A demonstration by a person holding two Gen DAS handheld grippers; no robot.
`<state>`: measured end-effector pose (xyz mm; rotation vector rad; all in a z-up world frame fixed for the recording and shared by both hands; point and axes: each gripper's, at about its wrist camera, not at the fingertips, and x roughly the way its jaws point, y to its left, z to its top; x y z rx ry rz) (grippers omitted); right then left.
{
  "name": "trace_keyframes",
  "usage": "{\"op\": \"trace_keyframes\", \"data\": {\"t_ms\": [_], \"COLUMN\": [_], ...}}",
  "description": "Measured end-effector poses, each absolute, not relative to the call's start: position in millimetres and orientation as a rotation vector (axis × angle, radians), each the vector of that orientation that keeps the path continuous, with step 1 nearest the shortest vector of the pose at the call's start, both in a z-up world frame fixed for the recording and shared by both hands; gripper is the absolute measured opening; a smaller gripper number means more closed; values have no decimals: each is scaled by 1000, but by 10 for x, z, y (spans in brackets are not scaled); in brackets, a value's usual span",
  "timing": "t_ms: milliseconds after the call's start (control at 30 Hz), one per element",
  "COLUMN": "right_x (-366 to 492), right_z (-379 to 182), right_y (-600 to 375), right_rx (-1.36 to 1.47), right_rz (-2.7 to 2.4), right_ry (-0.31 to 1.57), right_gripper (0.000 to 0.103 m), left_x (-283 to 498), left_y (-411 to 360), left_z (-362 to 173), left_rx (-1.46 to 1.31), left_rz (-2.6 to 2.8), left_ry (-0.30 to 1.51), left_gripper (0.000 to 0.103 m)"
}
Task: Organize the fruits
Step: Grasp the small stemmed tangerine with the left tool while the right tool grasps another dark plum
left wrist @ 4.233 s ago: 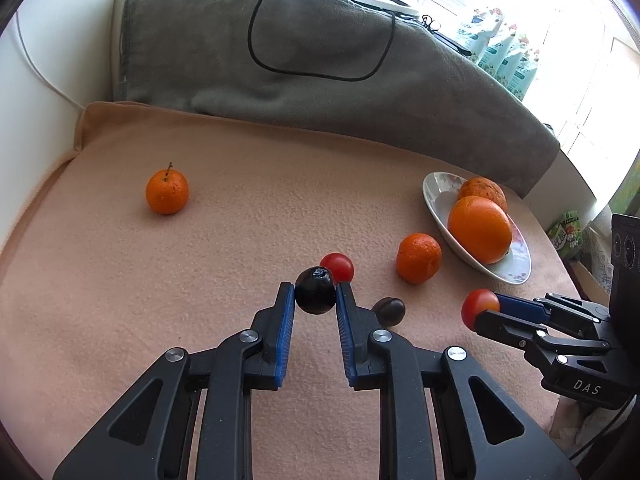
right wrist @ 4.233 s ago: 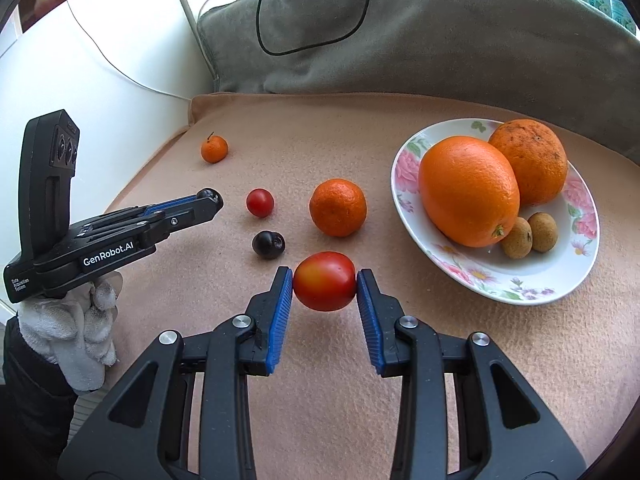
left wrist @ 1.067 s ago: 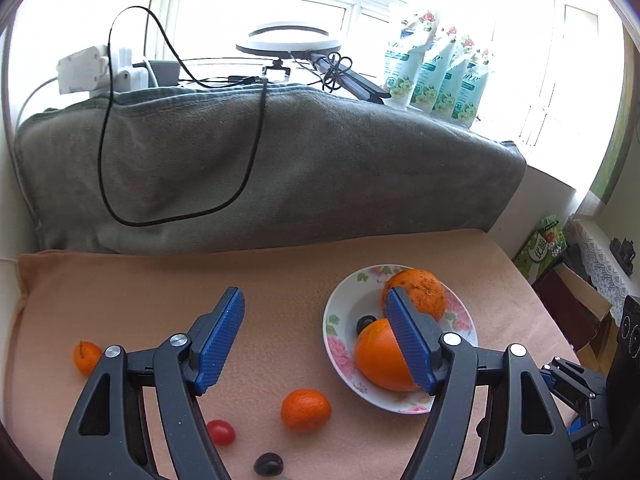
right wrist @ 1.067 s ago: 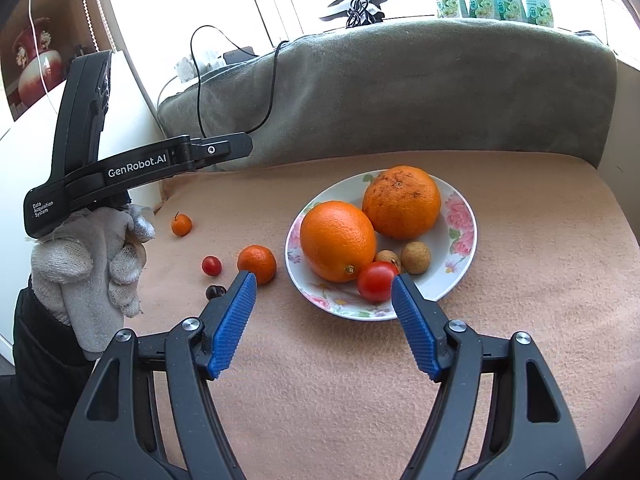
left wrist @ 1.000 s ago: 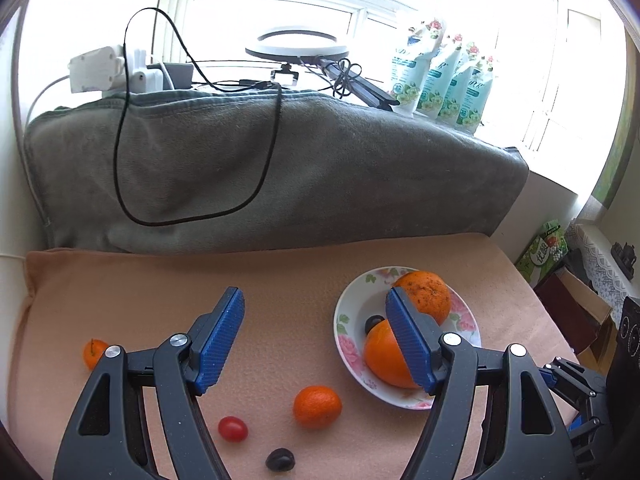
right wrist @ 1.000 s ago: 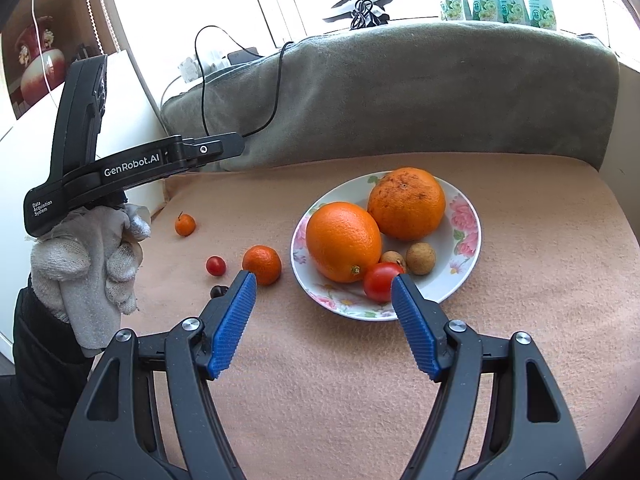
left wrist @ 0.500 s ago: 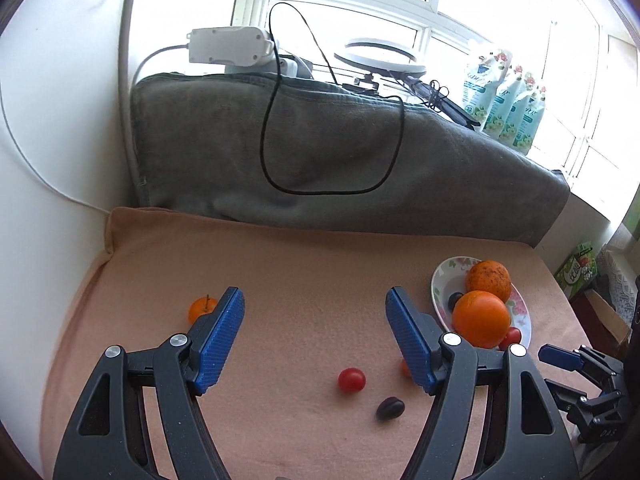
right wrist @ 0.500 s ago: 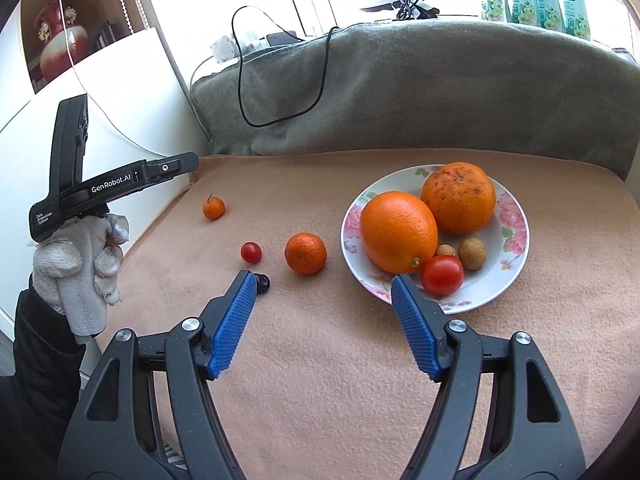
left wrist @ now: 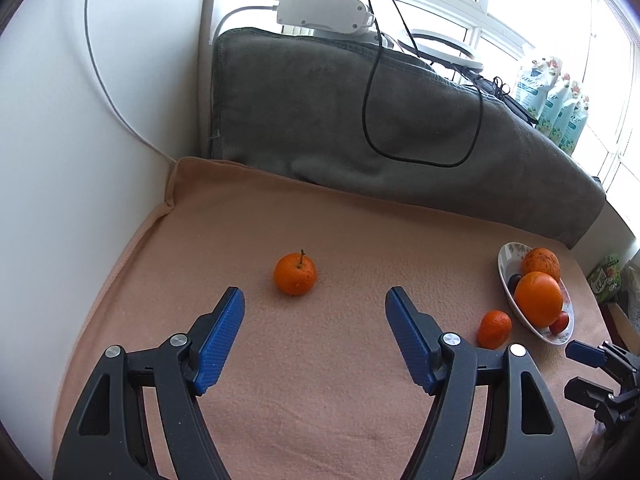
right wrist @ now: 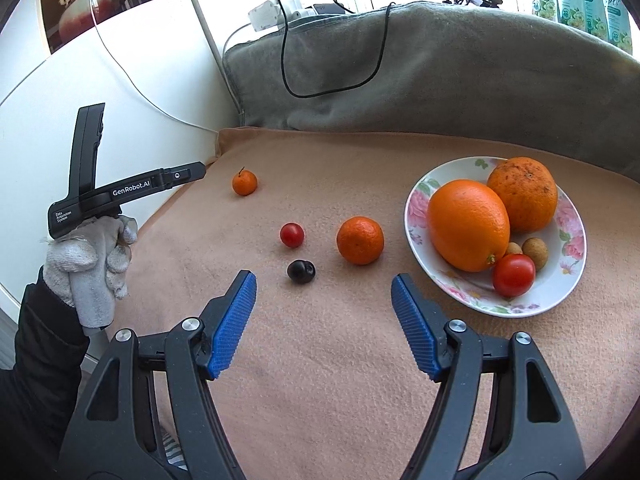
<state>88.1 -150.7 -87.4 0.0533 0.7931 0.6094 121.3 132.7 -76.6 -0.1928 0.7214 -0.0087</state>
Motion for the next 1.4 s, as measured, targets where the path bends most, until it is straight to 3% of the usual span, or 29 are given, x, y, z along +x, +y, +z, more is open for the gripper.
{"op": "trace_keyframes", "data": {"t_ms": [167, 300, 500, 633, 933, 1400], "right_x": [912, 956, 1064, 1160, 1307, 1442], "right_z": [-947, -1015, -1144, -1198, -1345, -1417], "right_y": [-1347, -1239, -1087, -979, -809, -737], "right_rx": [22, 7, -21, -38, -65, -77], "right_rz": [625, 632, 635, 644, 638, 633], "right_ry": [816, 839, 872, 889, 927, 952], "right_gripper": [73, 63, 62, 51, 42, 36], "left_x": [1300, 1398, 1571, 1662, 1806, 1999], "left_y": [1375, 1422, 1453, 1479, 1528, 1514], "left_z": [-874, -938, -1028, -1081, -1223, -1355], "left_rx": [-202, -215, -225, -226, -233, -217], "left_rz": [-8, -10, -14, -8, 2, -7], "left_ry": [742, 753, 775, 788, 821, 846], "left_gripper": [73, 67, 62, 61, 56, 45]}}
